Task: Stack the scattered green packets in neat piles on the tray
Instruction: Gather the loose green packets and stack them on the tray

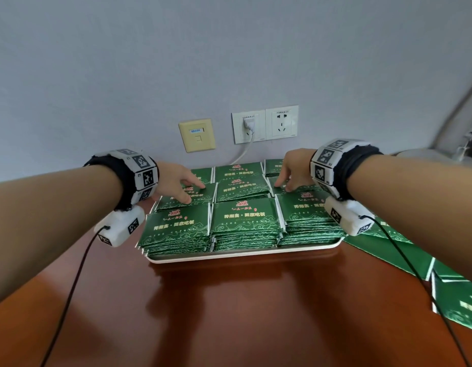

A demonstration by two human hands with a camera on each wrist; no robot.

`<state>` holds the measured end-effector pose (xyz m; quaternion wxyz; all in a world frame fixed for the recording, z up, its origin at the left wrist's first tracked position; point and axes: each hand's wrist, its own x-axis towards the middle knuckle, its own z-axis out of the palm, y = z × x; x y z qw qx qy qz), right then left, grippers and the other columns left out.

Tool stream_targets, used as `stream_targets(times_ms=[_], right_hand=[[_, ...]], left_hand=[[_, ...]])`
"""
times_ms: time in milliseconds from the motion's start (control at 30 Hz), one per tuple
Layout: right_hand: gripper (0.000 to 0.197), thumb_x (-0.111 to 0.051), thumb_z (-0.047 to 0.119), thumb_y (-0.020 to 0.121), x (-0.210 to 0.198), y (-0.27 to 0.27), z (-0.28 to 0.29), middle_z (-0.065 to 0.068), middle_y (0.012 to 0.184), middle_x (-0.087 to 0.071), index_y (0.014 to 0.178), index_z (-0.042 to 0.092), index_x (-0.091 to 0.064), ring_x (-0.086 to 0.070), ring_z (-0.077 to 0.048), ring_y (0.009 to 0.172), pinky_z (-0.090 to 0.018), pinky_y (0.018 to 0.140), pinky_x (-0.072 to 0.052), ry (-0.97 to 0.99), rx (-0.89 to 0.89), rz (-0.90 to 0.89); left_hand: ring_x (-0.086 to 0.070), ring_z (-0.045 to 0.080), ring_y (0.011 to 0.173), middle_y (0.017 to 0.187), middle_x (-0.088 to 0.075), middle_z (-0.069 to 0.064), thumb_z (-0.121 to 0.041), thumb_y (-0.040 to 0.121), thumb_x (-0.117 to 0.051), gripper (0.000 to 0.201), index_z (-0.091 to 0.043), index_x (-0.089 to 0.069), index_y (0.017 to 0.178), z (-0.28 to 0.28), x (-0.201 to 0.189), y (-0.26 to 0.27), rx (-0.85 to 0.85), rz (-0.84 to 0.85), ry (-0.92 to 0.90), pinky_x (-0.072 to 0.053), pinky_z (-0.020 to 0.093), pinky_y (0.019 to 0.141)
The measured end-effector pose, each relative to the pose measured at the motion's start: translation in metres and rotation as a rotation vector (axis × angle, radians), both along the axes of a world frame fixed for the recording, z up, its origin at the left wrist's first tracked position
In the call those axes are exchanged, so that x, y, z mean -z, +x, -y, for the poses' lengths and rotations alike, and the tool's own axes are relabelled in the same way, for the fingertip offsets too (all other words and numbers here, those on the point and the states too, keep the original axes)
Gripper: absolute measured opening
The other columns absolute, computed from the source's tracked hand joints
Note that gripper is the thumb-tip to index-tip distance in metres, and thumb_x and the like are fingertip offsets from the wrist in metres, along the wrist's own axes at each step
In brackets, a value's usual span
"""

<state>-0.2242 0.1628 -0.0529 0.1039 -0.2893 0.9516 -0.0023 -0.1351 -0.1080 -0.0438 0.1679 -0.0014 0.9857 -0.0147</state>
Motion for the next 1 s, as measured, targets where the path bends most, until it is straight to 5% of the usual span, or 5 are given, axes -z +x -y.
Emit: stream_targets(times_ms=[200, 433, 533, 633, 1000], right_hand=[[0.021, -0.069, 0.021, 0.086, -0.001, 0.0, 0.0, 0.014, 0.066, -0.057, 0.106, 0.026, -0.072, -0.041, -0.008, 0.052, -0.016, 0.053, -0.038, 0.0, -0.001, -0.025], [0.024, -0.063, 0.022, 0.091, -0.017, 0.014, -0.013, 0.003, 0.119, -0.065, 0.114, 0.024, -0.07, -0.062, -0.018, 0.102, -0.023, 0.083, -0.044, -0.082, 0.027, -0.081], [0.027, -0.062, 0.021, 0.092, -0.023, 0.029, -0.025, 0.002, 0.119, -0.065, 0.118, 0.024, -0.068, -0.062, -0.017, 0.095, -0.022, 0.078, -0.044, -0.067, 0.038, -0.071], [0.03, -0.062, 0.017, 0.091, -0.024, 0.048, -0.046, 0.003, 0.118, -0.065, 0.119, 0.025, -0.067, -0.061, -0.011, 0.081, -0.018, 0.065, -0.045, -0.062, 0.051, -0.065], [0.048, -0.064, 0.02, 0.089, 0.004, 0.137, -0.181, 0.008, 0.133, -0.057, 0.134, 0.03, -0.054, -0.054, -0.013, 0.119, -0.024, 0.1, -0.04, 0.145, 0.135, -0.057]], left_hand=[[-0.042, 0.014, 0.13, 0.144, -0.046, -0.001, -0.031, 0.089, -0.064, 0.052, -0.036, -0.046, 0.138, 0.001, 0.0, 0.0, -0.011, -0.014, 0.008, -0.029, 0.028, 0.107], [-0.046, 0.016, 0.129, 0.143, -0.048, 0.001, -0.039, 0.086, -0.065, 0.057, -0.035, -0.045, 0.139, -0.012, -0.013, 0.007, -0.025, -0.09, 0.066, -0.032, 0.031, 0.109], [-0.05, 0.016, 0.124, 0.14, -0.051, -0.002, -0.037, 0.088, -0.063, 0.055, -0.035, -0.044, 0.139, -0.032, -0.022, 0.016, -0.019, -0.125, 0.072, -0.034, 0.028, 0.105], [-0.05, 0.015, 0.121, 0.136, -0.053, -0.004, -0.035, 0.091, -0.059, 0.05, -0.033, -0.045, 0.139, -0.069, -0.028, 0.026, 0.041, -0.16, 0.057, -0.036, 0.029, 0.103], [-0.06, 0.008, 0.104, 0.118, -0.066, -0.006, -0.022, 0.095, -0.051, 0.03, -0.017, -0.066, 0.12, -0.276, 0.007, 0.069, 0.53, -0.162, 0.138, -0.037, 0.013, 0.08]])
